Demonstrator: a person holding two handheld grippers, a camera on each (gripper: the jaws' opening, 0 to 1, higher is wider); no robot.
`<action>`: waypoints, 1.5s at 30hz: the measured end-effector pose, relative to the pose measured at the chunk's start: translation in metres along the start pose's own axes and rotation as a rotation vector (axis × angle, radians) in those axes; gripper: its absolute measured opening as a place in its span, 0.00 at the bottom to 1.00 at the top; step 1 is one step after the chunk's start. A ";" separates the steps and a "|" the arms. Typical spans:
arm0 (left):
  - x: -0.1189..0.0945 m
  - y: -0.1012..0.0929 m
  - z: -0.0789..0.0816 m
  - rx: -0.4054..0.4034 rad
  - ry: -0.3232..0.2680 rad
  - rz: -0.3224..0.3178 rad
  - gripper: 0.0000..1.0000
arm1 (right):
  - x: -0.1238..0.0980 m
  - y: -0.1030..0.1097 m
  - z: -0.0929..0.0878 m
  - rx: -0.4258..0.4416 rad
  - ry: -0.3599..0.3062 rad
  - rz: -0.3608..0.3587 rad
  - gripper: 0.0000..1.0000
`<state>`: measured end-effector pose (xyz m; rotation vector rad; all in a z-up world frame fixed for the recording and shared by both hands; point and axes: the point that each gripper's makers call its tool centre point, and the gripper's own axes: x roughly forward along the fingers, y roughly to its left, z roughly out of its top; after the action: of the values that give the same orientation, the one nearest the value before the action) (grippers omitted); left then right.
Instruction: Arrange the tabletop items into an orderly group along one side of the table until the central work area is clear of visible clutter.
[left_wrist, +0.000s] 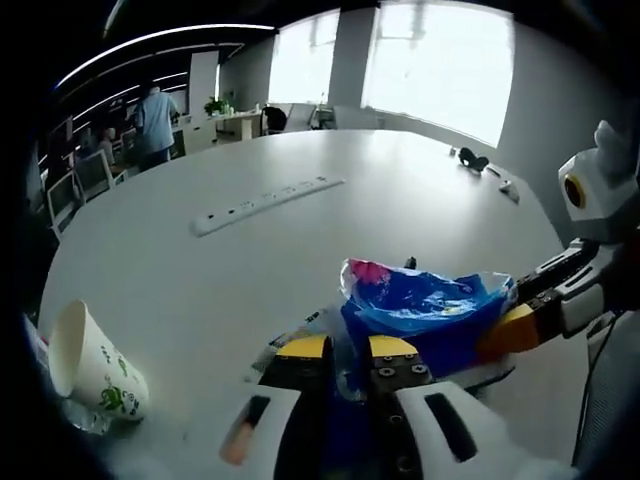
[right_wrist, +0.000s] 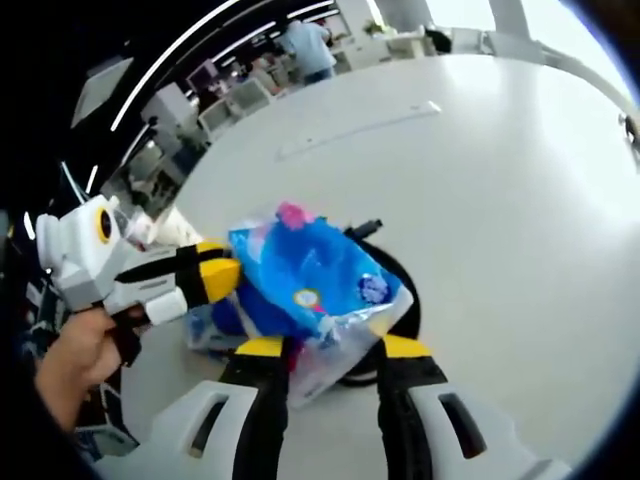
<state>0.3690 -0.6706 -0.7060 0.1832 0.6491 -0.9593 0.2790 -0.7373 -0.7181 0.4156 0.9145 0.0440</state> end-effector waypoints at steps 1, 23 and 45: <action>0.000 0.000 0.000 -0.005 -0.001 0.002 0.10 | 0.000 0.000 -0.001 -0.003 0.002 -0.002 0.30; -0.007 -0.005 -0.004 -0.015 -0.003 0.028 0.02 | -0.003 -0.003 -0.005 -0.001 0.001 -0.006 0.26; -0.018 -0.020 -0.009 -0.030 0.005 0.038 0.01 | -0.015 -0.012 -0.006 -0.004 -0.015 -0.020 0.17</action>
<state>0.3420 -0.6656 -0.7001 0.1705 0.6621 -0.9118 0.2636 -0.7493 -0.7137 0.4028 0.9035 0.0240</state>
